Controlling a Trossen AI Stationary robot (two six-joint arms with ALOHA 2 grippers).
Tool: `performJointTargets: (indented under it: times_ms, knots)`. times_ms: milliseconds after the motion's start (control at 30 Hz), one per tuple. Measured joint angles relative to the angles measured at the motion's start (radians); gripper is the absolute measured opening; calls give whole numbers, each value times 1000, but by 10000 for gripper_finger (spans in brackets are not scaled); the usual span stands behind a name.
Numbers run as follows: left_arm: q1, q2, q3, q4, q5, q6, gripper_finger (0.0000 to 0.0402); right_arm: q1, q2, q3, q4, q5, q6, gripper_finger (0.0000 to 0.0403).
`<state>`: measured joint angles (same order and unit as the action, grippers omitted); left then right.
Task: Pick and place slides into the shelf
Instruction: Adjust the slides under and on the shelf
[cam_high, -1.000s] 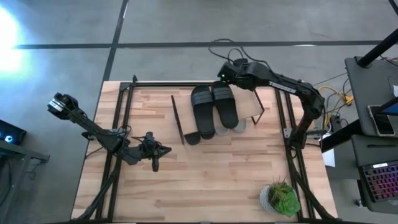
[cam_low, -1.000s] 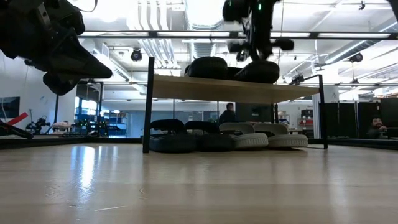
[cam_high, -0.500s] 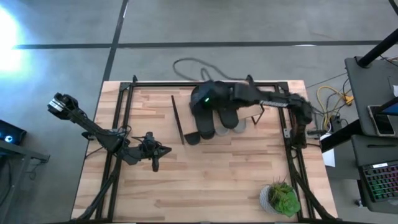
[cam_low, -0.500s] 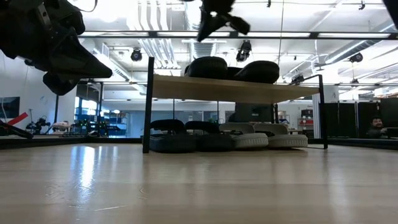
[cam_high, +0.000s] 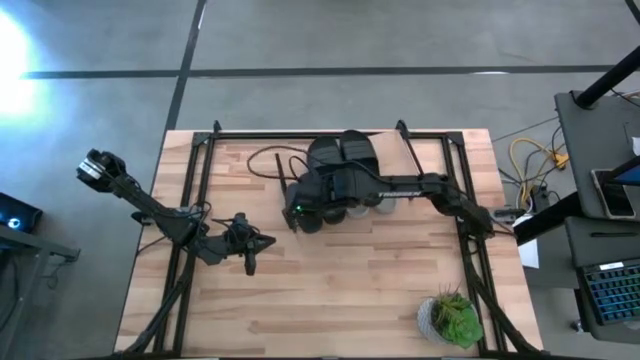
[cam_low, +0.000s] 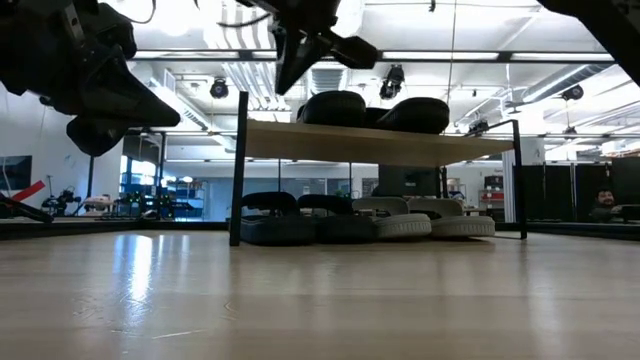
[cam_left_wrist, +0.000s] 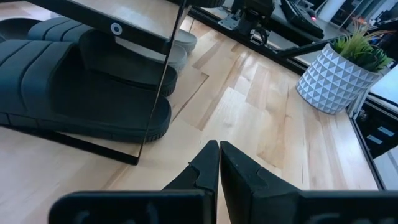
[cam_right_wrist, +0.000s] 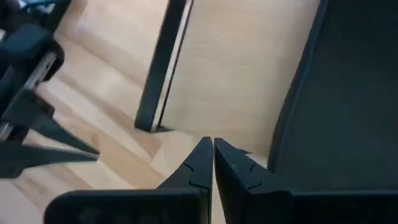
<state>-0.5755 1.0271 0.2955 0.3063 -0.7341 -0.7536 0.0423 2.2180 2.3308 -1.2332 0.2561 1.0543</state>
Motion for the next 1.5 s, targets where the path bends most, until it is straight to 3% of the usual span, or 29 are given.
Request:
performJointTargets:
  times_ms: [800, 1067, 1333, 1500]
  knots:
    - [0, 0, -3, 18, 0, 0, 0, 17, 8, -79, -49, 32, 20, 9]
    - [0, 0, -3, 18, 0, 0, 0, 16, 4, -78, -101, 113, 25, 9]
    - [0, 0, -6, 18, 0, 1, 0, 21, -23, -78, -72, 121, 36, 9]
    - [0, 0, -4, 19, 0, 0, 0, 84, -84, -31, -74, 218, 38, 9]
